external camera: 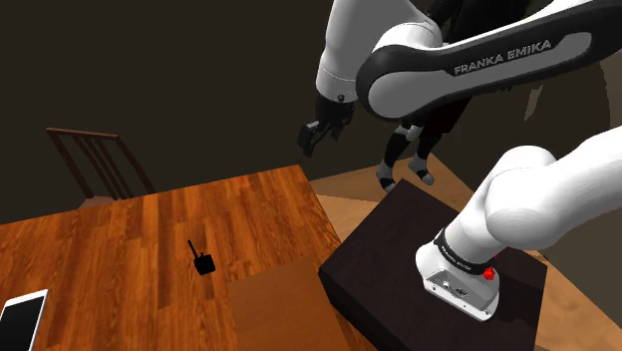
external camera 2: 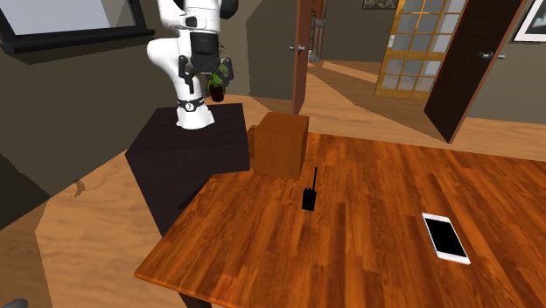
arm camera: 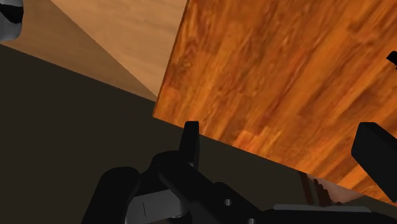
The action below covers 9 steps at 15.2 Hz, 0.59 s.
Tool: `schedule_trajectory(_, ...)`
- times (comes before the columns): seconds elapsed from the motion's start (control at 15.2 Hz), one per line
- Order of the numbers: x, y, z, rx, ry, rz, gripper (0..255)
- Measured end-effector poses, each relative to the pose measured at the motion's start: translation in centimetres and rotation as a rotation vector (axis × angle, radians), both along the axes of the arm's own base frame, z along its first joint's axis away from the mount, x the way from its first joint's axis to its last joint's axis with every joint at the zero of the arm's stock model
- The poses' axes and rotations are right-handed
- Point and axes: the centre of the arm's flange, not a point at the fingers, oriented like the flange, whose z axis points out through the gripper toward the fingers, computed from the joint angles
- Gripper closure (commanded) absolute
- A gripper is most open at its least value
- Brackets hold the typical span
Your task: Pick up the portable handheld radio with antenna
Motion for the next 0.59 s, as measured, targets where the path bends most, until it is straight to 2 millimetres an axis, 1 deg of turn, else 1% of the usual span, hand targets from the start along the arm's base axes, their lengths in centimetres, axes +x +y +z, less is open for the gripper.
schedule_trajectory(0.2,0.7,3.1,-2.6,-0.006,-0.019,0.019,0)
schedule_trajectory(0.33,1.5,4.7,-4.8,-0.011,-0.031,0.031,0)
schedule_trajectory(0.59,2.5,8.3,-8.5,-0.019,-0.057,0.057,0)
